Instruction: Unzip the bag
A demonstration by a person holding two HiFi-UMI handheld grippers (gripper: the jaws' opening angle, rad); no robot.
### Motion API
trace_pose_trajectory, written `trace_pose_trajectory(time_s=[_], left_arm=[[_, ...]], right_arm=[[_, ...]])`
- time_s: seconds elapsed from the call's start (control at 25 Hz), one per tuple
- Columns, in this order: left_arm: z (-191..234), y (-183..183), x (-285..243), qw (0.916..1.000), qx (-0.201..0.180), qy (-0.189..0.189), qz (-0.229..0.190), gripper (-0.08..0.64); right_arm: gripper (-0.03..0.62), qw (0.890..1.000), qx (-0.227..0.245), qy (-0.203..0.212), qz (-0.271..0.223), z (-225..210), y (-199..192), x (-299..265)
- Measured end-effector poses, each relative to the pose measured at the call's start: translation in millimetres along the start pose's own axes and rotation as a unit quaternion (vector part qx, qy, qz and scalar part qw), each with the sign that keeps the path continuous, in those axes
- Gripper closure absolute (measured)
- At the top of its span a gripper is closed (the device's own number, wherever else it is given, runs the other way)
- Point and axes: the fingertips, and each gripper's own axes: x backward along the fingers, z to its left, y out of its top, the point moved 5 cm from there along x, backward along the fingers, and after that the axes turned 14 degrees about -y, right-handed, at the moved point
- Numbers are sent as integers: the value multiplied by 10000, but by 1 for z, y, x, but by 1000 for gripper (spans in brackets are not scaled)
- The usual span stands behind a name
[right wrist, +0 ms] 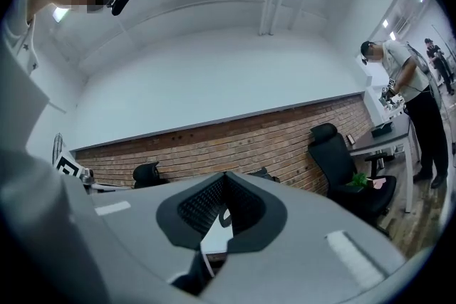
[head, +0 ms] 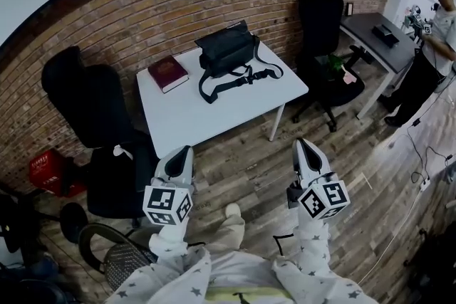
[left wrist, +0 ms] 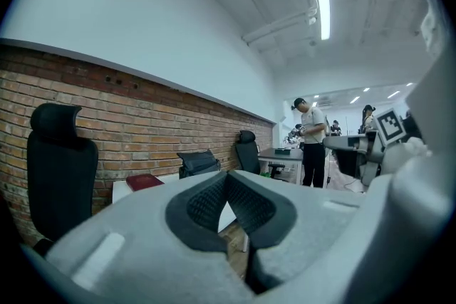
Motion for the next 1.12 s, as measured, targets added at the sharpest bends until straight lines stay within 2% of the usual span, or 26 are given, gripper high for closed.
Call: trace_pose_trajectory(time_s=[0.6,0.84,1.12], left_arm=[[108,23,-126,9997,195,-16,-126,561],[130,17,-155,9996,263,-81,-87,561],[153,6,-164,9991,394,142,17,561]], right_arm=[[584,9999,70,70,104,-17,7,-167],[584,9998,73,144,84,-20,0,-201],[584,9994,8,248,223,-21,-12,-235]])
